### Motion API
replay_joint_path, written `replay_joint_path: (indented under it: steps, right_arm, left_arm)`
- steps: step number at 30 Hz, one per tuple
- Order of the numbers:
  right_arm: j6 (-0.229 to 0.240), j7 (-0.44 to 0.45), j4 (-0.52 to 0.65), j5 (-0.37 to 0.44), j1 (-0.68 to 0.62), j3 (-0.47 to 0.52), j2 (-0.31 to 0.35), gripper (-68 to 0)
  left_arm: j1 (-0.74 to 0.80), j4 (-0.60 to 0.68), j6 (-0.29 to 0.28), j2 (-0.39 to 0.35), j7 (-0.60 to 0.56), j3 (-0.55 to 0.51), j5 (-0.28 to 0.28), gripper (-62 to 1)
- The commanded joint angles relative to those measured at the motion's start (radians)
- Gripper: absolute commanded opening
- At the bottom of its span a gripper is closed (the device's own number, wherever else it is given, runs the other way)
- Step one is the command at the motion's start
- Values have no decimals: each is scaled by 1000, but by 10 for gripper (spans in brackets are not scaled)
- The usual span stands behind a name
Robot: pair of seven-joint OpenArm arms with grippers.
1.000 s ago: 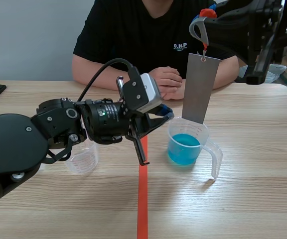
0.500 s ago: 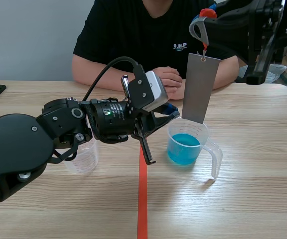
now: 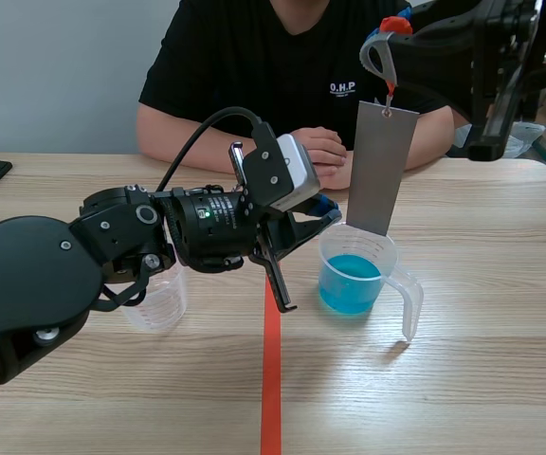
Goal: Do the redox reaction experiment.
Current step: 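Point at the plate with the left hand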
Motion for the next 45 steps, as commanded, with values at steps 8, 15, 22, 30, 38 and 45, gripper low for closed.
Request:
replay_joint_path:
  steps: [8, 15, 22, 30, 38, 45]
  right_arm:
    - [-3, 19, 3, 11, 20, 5, 7, -660]
    - [-3, 19, 3, 11, 20, 5, 7, -660]
    - [-3, 19, 3, 11, 20, 5, 7, -660]
    - [-3, 19, 3, 11, 20, 6, 7, -660]
    - [-3, 19, 3, 11, 20, 6, 7, -660]
    - [-3, 23, 3, 10, 20, 6, 5, -660]
  left_arm:
    - [-14, 17, 6, 5, -14, -1, -13, -562]
    - [-3, 20, 6, -33, -43, -1, -20, -562]
    - [65, 140, 5, -190, -43, -43, -133, -562]
    - [272, 362, 6, -436, -40, -201, -274, -562]
    - [628, 469, 11, -600, -45, -494, -483, -562]
    - [1030, 480, 98, -610, -127, -783, -598, -562]
